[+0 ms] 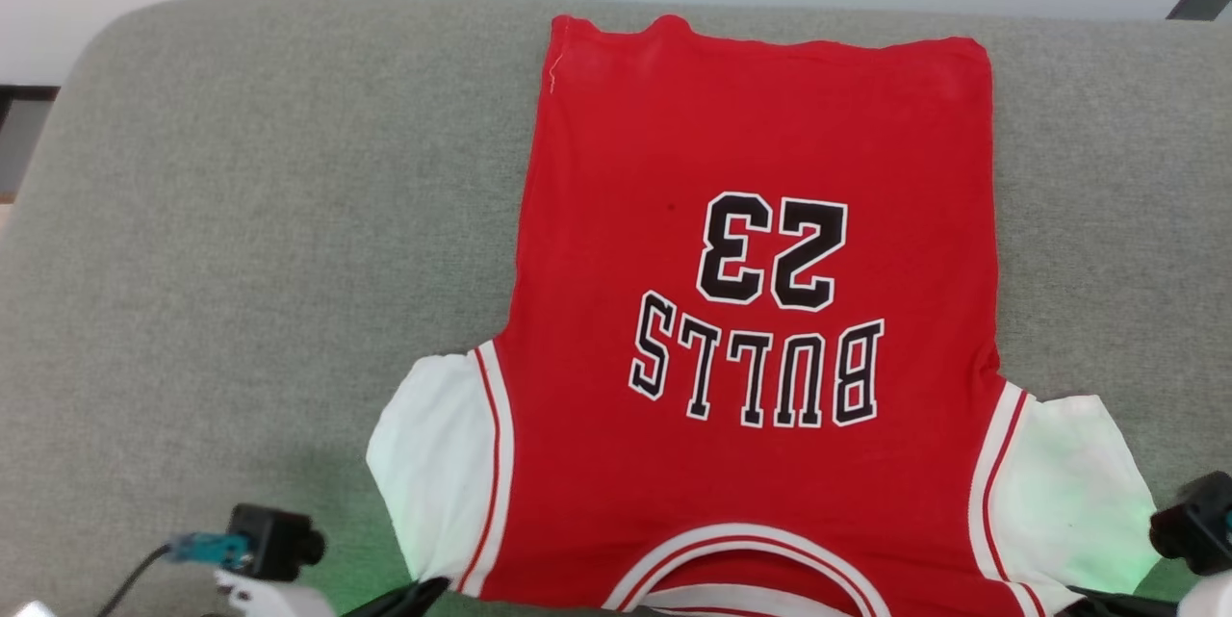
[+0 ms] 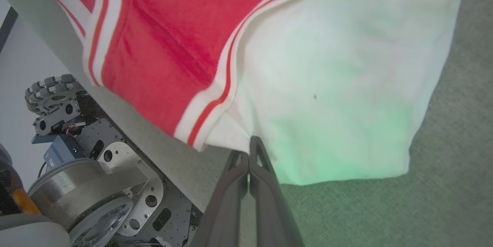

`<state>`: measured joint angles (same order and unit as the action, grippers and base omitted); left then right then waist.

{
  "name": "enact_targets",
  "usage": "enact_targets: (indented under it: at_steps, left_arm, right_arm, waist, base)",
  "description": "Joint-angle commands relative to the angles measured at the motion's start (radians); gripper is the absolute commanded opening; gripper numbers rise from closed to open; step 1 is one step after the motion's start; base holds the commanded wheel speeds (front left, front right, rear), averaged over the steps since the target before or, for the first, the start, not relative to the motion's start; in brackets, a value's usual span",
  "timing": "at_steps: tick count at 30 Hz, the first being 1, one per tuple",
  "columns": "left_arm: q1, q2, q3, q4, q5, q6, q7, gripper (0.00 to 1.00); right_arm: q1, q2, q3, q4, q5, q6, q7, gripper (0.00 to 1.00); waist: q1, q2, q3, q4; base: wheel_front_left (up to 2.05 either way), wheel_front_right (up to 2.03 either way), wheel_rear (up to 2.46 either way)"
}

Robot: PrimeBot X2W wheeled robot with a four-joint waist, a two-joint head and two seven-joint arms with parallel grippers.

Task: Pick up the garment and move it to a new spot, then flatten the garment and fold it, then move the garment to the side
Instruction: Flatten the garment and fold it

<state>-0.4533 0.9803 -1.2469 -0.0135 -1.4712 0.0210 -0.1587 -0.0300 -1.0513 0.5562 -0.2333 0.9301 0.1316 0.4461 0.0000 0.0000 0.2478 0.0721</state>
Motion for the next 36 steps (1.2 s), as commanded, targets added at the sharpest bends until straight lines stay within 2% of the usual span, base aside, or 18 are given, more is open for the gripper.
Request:
enact_targets:
  at_steps: [1, 3, 6, 11, 15, 16, 17, 18, 20, 24, 28, 31, 34, 36]
  left_arm:
    - [-0.010, -0.025, 0.001, 0.008, 0.010, 0.010, 0.002, 0.00]
    - [-0.017, -0.053, 0.007, 0.026, -0.001, 0.010, -0.003, 0.00]
    - [-0.033, -0.094, 0.003, 0.089, 0.019, 0.032, 0.007, 0.00]
    - [-0.041, -0.181, 0.001, 0.198, 0.015, 0.015, 0.002, 0.00]
    - [-0.035, -0.229, -0.004, 0.277, 0.023, 0.004, -0.004, 0.00]
    - [-0.033, -0.237, -0.003, 0.286, 0.020, 0.000, -0.008, 0.00]
    - [-0.031, -0.245, -0.003, 0.297, 0.019, -0.004, -0.009, 0.00]
    - [-0.029, -0.251, -0.003, 0.304, 0.020, -0.009, -0.012, 0.00]
    - [-0.026, -0.258, -0.001, 0.310, 0.020, -0.015, -0.019, 0.00]
    - [-0.021, -0.266, 0.003, 0.297, 0.029, -0.022, -0.037, 0.00]
    - [-0.028, -0.277, 0.005, 0.269, 0.046, -0.020, -0.049, 0.00]
    - [-0.051, -0.289, 0.005, 0.247, 0.068, -0.015, -0.052, 0.00]
    - [-0.083, -0.301, 0.007, 0.230, 0.087, -0.010, -0.048, 0.00]
    - [-0.100, -0.306, 0.008, 0.227, 0.104, -0.009, -0.049, 0.00]
  right_arm:
    - [0.010, 0.028, -0.022, 0.006, -0.023, -0.002, 0.013, 0.00]
    - [0.007, 0.050, -0.028, 0.019, -0.054, -0.002, 0.029, 0.00]
    - [-0.006, 0.087, -0.015, 0.052, -0.080, -0.002, 0.048, 0.00]
    - [-0.047, 0.135, 0.040, 0.122, -0.155, -0.002, 0.060, 0.00]
    - [-0.089, 0.184, 0.083, 0.158, -0.186, -0.002, 0.035, 0.00]
    - [-0.101, 0.189, 0.085, 0.161, -0.194, -0.002, 0.021, 0.36]
    - [-0.112, 0.190, 0.083, 0.165, -0.201, -0.002, 0.006, 0.90]
    - [-0.117, 0.187, 0.078, 0.165, -0.205, -0.003, -0.007, 1.00]
    - [-0.124, 0.165, 0.063, 0.156, -0.207, -0.003, -0.016, 1.00]
    - [-0.106, 0.109, -0.002, 0.071, -0.139, -0.002, -0.001, 1.00]
    - [-0.090, 0.028, -0.133, -0.024, -0.046, -0.002, 0.045, 1.00]
    - [-0.129, 0.001, -0.262, -0.032, 0.029, -0.002, 0.096, 1.00]
    - [-0.225, 0.001, -0.356, 0.007, 0.030, -0.002, 0.147, 1.00]
    - [-0.327, 0.046, -0.384, 0.059, 0.001, -0.002, 0.173, 1.00]
  waist:
    - [0.0000, 0.0000, 0.005, 0.005]
    - [0.0000, 0.0000, 0.008, 0.007]
    - [0.0000, 0.0000, 0.016, 0.008]
    - [0.0000, 0.0000, 0.028, 0.004]
    - [0.0000, 0.0000, 0.030, -0.007]
    - [0.0000, 0.0000, 0.030, -0.009]
    - [0.0000, 0.0000, 0.030, -0.012]
    - [0.0000, 0.0000, 0.029, -0.014]
    - [0.0000, 0.0000, 0.027, -0.017]
    - [0.0000, 0.0000, 0.025, -0.014]
    - [0.0000, 0.0000, 0.033, 0.004]
    - [0.0000, 0.0000, 0.053, 0.025]
    - [0.0000, 0.0000, 0.090, 0.053]
    - [0.0000, 0.0000, 0.116, 0.071]
  base:
    - [0.00, 0.00, 0.00]
    - [0.00, 0.00, 0.00]
    - [0.00, 0.00, 0.00]
    - [0.00, 0.00, 0.00]
    - [0.00, 0.00, 0.00]
    - [0.00, 0.00, 0.00]
    - [0.00, 0.00, 0.00]
    - [0.00, 0.00, 0.00]
    - [0.00, 0.00, 0.00]
    - [0.00, 0.00, 0.00]
    - [0.00, 0.00, 0.00]
    - [0.00, 0.00, 0.00]
    - [0.00, 0.00, 0.00]
    - [0.00, 0.00, 0.00]
